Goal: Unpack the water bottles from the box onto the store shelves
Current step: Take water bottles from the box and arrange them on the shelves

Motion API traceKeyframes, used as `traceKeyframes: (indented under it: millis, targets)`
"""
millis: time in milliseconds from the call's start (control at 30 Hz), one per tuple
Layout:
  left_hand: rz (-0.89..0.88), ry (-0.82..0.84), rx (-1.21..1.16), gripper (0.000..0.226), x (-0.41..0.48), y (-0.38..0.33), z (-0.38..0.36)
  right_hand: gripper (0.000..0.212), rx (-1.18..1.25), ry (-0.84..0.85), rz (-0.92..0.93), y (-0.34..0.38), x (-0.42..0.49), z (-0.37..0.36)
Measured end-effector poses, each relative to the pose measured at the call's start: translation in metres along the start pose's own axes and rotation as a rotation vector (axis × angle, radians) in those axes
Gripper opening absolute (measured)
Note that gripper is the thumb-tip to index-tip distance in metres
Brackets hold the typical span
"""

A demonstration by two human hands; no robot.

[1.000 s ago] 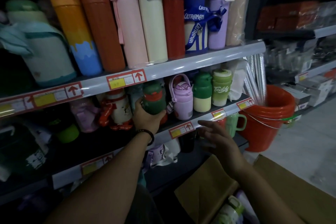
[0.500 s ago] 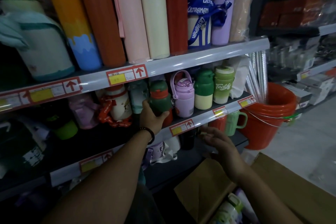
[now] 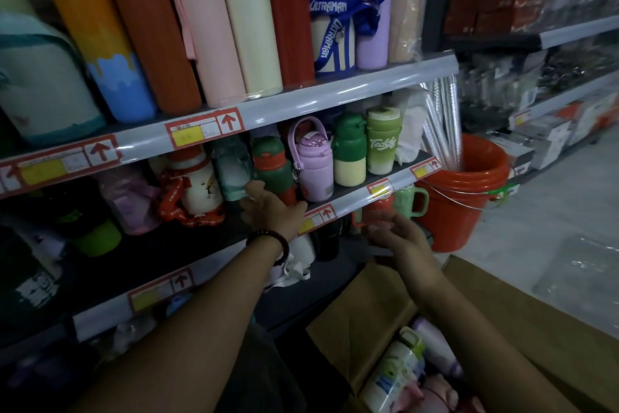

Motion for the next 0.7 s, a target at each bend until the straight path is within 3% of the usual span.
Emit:
traceKeyframes:
  millis: [133, 200, 333, 433, 533, 700]
  targets:
    - [-0.106, 0.122, -0.017, 0.078, -0.029, -0.02, -0.027, 0.019, 0.006, -0.083, -0.011, 0.013, -0.017, 0.017]
    - [-0.157, 0.303, 0.023, 0.075, -0.039, -0.028, -0.052, 0.018, -0.028, -0.104, -0.046, 0.015, -0.025, 0.029]
    - [-0.074, 0.772, 0.147, 0.033, -0.068, -0.034, -0.104, 0.013, -0.069, -0.156, -0.106, 0.006, -0.042, 0.061]
    - [-0.06, 0.988, 0.302, 0.03, -0.093, -0.032, -0.128, 0.004, -0.019, -0.224, -0.161, -0.011, -0.056, 0.085]
    - [-0.048, 1.13, 0.411, 0.041, -0.116, -0.029, -0.148, 0.003, 0.032, -0.283, -0.262, -0.046, -0.069, 0.111]
    - [-0.131, 1.236, 0.534, 0.023, -0.138, -0.032, -0.173, 0.008, -0.025, -0.376, -0.478, -0.125, -0.091, 0.154]
Point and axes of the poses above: each hand's wrist, its own x-axis towards the middle knuckle, its own z-axis out of the back of the hand, y = z × x, the point moved 6 cm from there along x, towards the middle knuckle, and after that the axes turned 13 degrees about y, right-handed, at the moved point
